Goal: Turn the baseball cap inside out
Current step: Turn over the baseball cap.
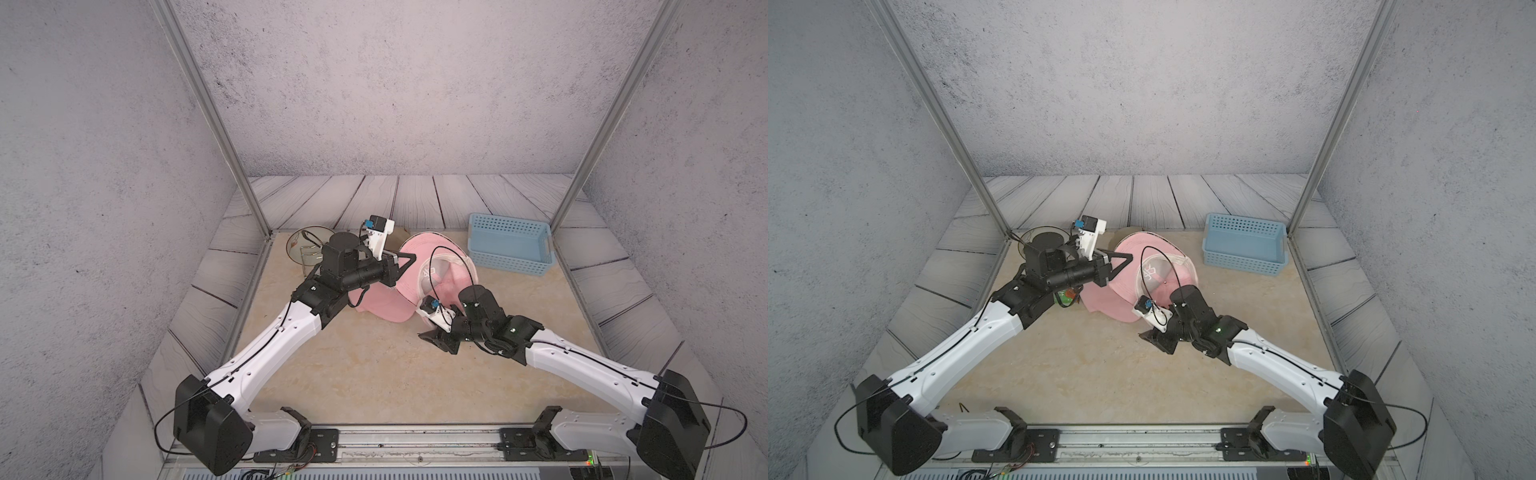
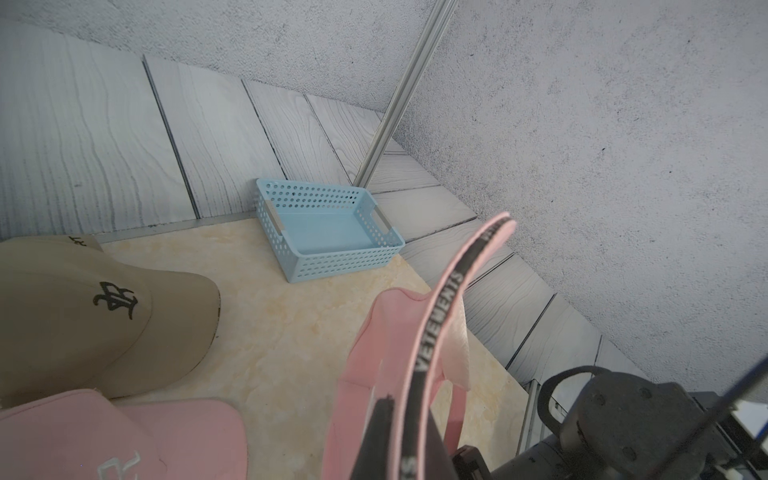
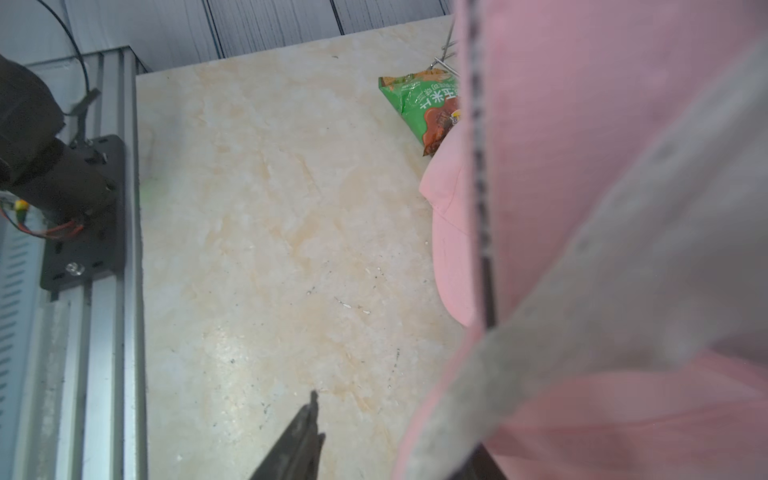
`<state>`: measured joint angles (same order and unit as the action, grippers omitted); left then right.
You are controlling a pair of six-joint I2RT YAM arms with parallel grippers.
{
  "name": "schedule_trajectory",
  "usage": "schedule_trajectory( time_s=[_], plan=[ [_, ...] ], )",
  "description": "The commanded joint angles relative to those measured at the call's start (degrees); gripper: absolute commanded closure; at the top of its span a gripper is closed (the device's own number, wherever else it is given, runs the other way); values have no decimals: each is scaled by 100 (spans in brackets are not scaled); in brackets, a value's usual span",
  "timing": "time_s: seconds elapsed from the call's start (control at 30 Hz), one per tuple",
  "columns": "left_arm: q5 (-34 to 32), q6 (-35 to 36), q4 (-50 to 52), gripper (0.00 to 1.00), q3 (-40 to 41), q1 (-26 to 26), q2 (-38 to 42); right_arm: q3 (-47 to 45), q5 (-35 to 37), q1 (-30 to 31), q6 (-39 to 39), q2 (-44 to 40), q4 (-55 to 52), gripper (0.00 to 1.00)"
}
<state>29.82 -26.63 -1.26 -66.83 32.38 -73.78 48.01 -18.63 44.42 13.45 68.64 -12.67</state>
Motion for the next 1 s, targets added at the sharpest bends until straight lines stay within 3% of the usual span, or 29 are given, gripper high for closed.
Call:
schedule_trajectory(
  time_s=[0.0,0.17,0.33,0.4,0.47,0.57,0.77,0.97],
  plan=[
    [-177,208,-410,100,118,-30,213,-64,310,31,-150,-773,-28,42],
    [-536,119,-57,100,288,-30,265,-496,613,31,-561,-1553,737,37],
    [-109,-90,-191,100,454,-26,276,-718,1493,32,-815,-1862,1292,36],
    [232,-200,-247,100,461,-21,260,-679,1933,31,-907,-1802,1395,44],
    [540,-361,-266,100,444,-14,229,-628,2321,29,-986,-1695,1523,63],
    [745,-724,-378,100,499,-4,204,-625,2373,31,-1011,-1500,1799,80],
    [1179,-1374,-838,100,580,85,20,-449,2074,29,-991,-1049,1961,87],
    [1673,-1811,-1154,100,443,263,-206,-382,2593,31,-1020,-638,2148,88]
  ],
)
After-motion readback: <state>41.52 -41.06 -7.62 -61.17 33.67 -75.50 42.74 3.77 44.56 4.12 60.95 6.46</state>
